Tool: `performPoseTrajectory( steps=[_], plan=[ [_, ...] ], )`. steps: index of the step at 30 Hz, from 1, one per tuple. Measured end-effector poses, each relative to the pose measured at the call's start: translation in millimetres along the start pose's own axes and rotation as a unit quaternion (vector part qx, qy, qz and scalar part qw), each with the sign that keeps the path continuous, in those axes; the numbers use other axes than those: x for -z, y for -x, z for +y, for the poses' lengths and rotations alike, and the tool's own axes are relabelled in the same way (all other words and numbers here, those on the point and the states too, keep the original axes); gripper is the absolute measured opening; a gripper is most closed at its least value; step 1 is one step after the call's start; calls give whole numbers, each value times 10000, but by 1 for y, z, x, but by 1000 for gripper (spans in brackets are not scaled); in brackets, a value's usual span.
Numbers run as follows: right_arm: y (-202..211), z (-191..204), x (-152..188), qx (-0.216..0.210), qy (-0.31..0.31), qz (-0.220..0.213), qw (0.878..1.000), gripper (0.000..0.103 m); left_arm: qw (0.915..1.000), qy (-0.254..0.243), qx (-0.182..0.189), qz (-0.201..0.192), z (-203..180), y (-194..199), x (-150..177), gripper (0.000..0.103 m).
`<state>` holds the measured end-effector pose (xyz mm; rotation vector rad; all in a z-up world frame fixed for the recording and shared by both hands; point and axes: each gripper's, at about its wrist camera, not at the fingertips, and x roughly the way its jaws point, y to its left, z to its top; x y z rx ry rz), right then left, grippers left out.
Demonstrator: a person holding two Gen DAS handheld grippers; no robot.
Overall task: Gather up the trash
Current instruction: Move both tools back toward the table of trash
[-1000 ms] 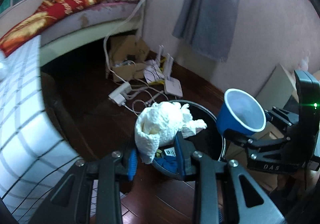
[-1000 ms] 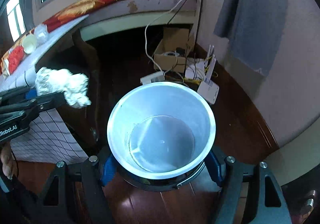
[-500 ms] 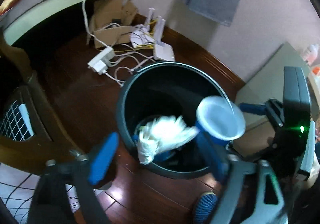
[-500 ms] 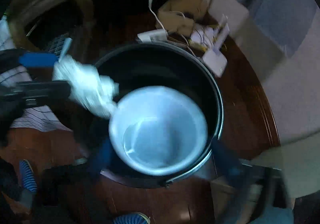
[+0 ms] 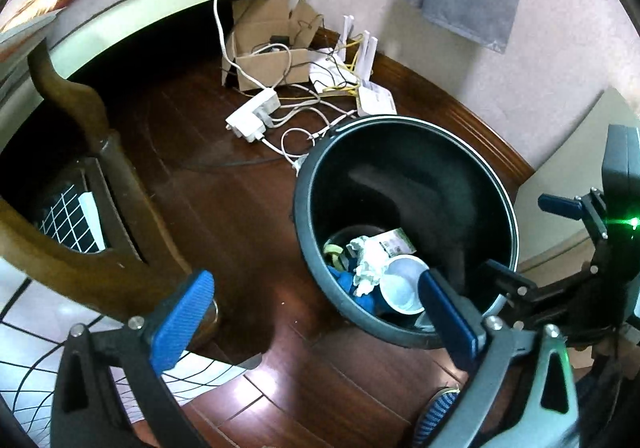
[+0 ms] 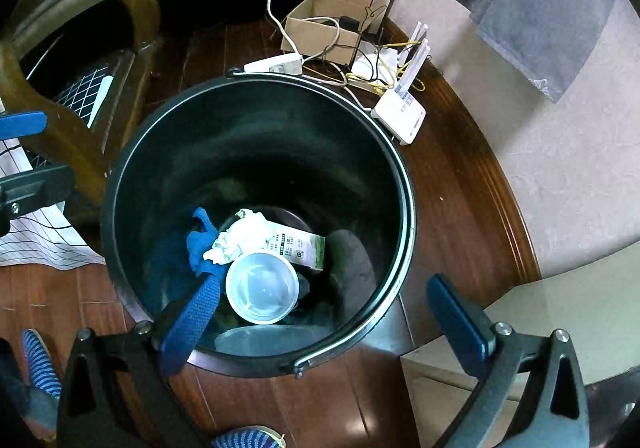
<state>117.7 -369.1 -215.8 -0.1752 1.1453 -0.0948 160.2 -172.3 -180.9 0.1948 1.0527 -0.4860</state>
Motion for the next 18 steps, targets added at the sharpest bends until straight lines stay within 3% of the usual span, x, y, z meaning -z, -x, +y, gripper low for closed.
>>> performPoseTrajectory(
  steps=[18],
  plan=[
    [42, 3, -1, -81, -196, -364, 9991, 103, 9992, 74, -172, -340, 4, 48, 12, 102]
  ],
)
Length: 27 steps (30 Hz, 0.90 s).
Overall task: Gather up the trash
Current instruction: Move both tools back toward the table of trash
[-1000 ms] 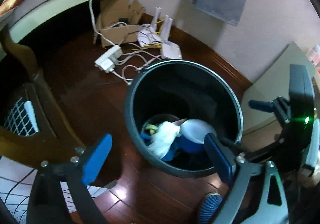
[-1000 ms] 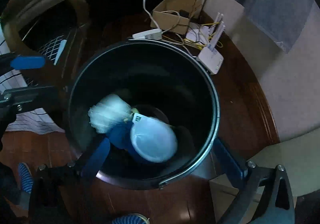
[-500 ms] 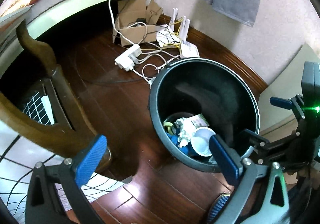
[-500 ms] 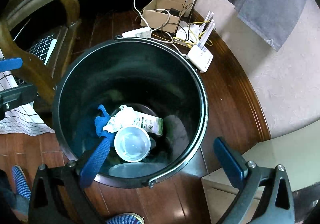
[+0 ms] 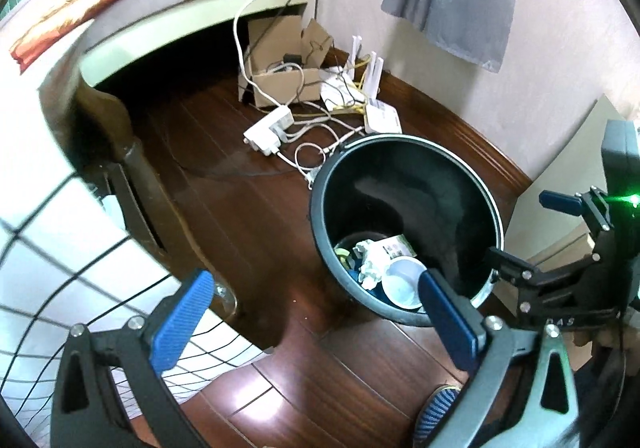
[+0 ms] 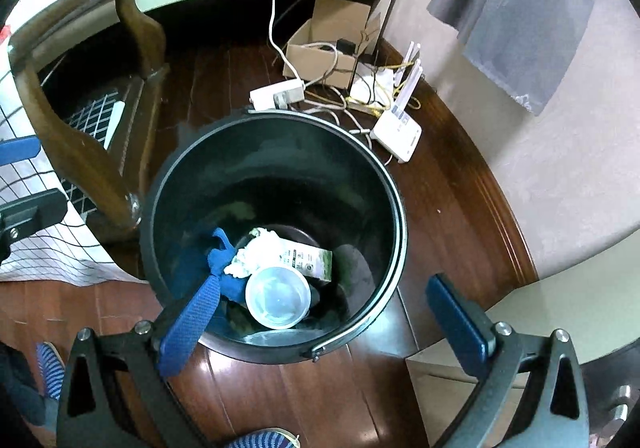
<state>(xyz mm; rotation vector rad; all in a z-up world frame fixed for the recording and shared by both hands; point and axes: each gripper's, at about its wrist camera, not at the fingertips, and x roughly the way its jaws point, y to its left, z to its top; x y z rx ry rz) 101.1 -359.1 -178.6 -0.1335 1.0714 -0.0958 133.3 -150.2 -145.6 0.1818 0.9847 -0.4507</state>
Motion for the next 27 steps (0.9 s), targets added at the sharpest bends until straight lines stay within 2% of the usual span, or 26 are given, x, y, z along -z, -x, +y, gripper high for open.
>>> performPoseTrajectory(
  steps=[13, 19, 27],
  plan=[
    [58, 14, -11, -98, -118, -570, 9983, 103, 9978, 343, -225, -519, 21, 60, 12, 103],
    [73, 35, -23, -196, 28, -821, 9964, 103, 9955, 491, -399, -711, 34, 87, 20, 103],
    [102, 71, -50, -475, 206, -1411, 9886, 103, 9881, 878, -544, -1139, 67, 134, 32, 103]
  ],
)
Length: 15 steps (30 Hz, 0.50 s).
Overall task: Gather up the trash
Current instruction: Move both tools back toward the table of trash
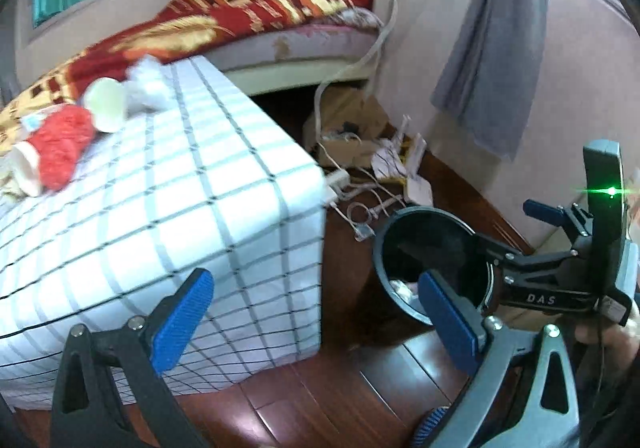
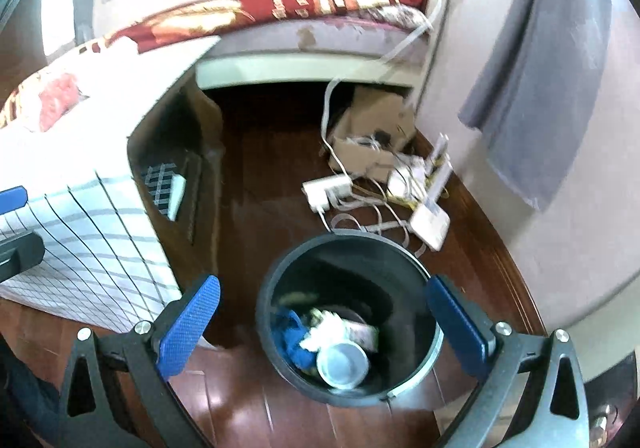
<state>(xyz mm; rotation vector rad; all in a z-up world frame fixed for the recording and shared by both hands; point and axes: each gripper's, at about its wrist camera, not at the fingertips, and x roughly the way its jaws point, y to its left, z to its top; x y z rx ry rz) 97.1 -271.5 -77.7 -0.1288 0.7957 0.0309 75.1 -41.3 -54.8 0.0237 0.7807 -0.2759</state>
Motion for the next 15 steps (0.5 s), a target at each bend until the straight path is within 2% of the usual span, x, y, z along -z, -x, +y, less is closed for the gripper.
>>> performPoseTrajectory(
  steps=[4, 8, 11, 15],
  plan=[
    [6, 26, -19, -238, 133, -286, 9992, 103, 9990, 225, -259, -277, 27, 23, -2, 102],
    [9, 55, -34, -493, 213, -485, 9974, 103, 9959, 387, -667, -474, 60, 38, 0, 102],
    [10, 88, -49, -830, 324, -599, 9942, 103, 9909, 655, -986, -635, 94, 53, 5, 102],
    [14, 136, -70, -944, 720, -751, 9901, 103, 9815, 1103, -1366, -768, 146, 68, 12, 98]
  ],
)
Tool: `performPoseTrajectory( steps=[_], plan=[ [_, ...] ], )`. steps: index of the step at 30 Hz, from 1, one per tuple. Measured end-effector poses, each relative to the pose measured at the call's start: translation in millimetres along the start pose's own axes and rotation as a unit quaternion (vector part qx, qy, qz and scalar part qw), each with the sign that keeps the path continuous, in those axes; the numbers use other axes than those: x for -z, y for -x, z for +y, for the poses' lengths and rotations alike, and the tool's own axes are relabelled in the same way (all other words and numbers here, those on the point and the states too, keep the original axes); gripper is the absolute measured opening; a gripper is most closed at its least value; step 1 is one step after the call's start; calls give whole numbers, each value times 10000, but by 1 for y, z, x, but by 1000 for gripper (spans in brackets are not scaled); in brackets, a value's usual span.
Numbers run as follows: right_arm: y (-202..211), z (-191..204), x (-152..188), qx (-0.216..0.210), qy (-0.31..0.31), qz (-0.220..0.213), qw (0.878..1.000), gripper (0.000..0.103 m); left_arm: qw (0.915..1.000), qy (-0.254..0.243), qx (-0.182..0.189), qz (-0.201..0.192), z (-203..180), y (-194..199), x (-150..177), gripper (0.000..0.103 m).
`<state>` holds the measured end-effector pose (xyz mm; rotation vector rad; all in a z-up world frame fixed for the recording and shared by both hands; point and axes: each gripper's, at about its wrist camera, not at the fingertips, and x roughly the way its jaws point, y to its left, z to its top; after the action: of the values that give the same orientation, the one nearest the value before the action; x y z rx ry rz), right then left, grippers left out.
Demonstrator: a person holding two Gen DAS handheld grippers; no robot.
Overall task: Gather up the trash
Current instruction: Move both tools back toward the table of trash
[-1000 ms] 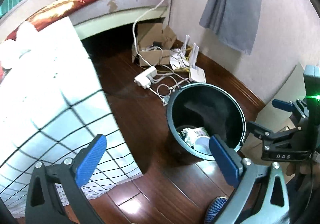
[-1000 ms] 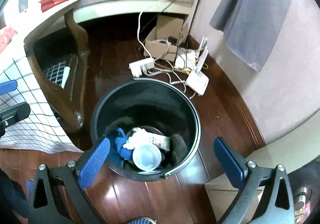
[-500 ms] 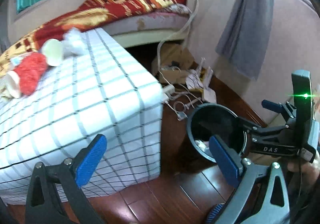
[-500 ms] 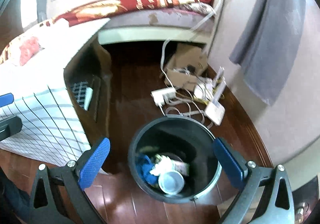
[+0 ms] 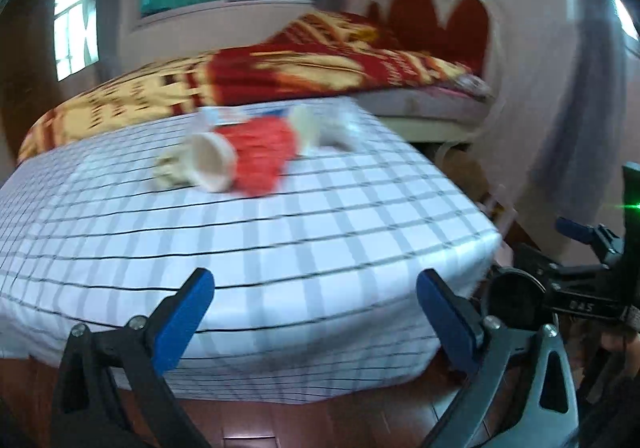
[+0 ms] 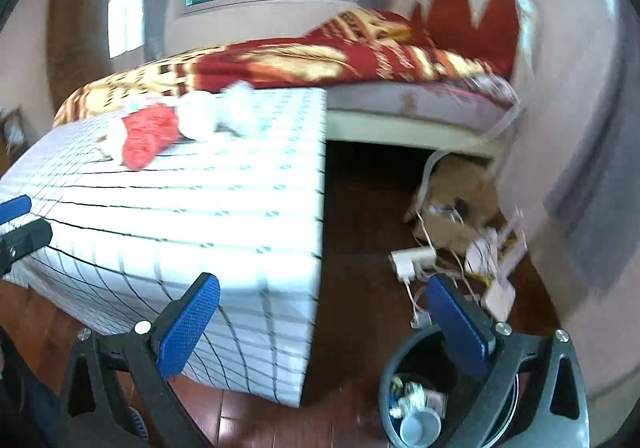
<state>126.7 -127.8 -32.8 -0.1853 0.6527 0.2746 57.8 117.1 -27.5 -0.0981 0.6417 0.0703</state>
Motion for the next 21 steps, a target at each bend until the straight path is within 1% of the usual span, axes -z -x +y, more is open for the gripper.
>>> performPoseTrajectory(
  steps=[1, 3, 5, 9, 14, 16, 18, 20, 21],
  plan=[
    [-2, 9, -7, -42, 76, -15, 10000, 103, 9999, 117, -67, -18, 12, 0, -2, 97],
    [-5, 25, -22, -296, 125, -106, 9994, 103, 9992, 338, -191, -43, 34, -2, -6, 95],
    [-10, 36, -35, -433, 165, -147, 9988, 103, 9984, 452, -319, -93, 52, -5, -12, 93],
    [-28, 50, -58, -649, 249, -122, 9975, 103, 9974, 527, -483, -134, 70, -15, -24, 92],
    [-50, 63, -83, -765, 408, -103, 9962, 103, 9969, 532, -581, -28, 85, -41, -38, 92],
    [-60, 64, -91, -813, 423, -52, 9958, 99, 9970, 548, -542, -14, 89, -50, -43, 92],
    [-73, 67, -100, -860, 436, 12, 9953, 88, 9973, 584, -443, -28, 91, -60, -49, 92],
    [-85, 69, -106, -861, 474, 73, 9951, 85, 9976, 613, -333, -2, 91, -70, -53, 87],
    [-92, 70, -109, -863, 481, 94, 9951, 84, 9977, 628, -243, 8, 90, -75, -56, 81]
  ],
)
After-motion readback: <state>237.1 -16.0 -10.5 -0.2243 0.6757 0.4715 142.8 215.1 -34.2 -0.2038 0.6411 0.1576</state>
